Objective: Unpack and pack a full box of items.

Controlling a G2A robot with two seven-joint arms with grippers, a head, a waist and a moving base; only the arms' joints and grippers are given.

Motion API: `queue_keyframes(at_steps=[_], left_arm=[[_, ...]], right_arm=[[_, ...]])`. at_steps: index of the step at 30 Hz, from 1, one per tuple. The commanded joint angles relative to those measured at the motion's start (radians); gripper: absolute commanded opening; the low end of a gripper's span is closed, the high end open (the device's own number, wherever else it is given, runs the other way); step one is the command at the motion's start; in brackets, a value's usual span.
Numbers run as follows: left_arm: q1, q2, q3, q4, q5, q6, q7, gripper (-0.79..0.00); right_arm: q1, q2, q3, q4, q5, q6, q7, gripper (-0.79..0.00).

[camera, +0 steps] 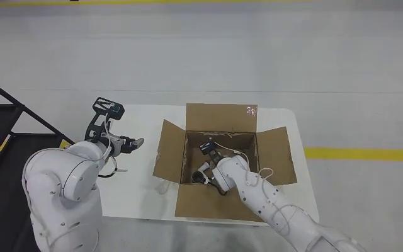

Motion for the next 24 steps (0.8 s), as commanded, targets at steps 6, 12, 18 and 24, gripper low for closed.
queue_keyframes(at_steps=[6, 12, 18, 24], left_arm=[[0.04, 0.018, -0.047, 0.017, 0.067, -0.027, 0.087, 0.0], [0.043, 0.032, -0.089, 0.042, 0.073, -0.034, 0.114, 0.0], [0.037, 0.043, -0.088, 0.062, 0.084, -0.02, 0.13, 0.0], [0.037, 0.051, -0.065, 0.067, 0.083, 0.0, 0.141, 0.0]], right_arm=[[0.02, -0.031, 0.005, 0.089, 0.065, -0.017, -0.042, -0.462], [0.027, -0.044, 0.027, 0.097, 0.115, -0.059, -0.064, -0.416], [0.025, -0.052, 0.026, 0.114, 0.101, -0.075, -0.044, -0.299], [0.028, -0.066, 0.023, 0.156, 0.098, -0.065, -0.025, -0.188]])
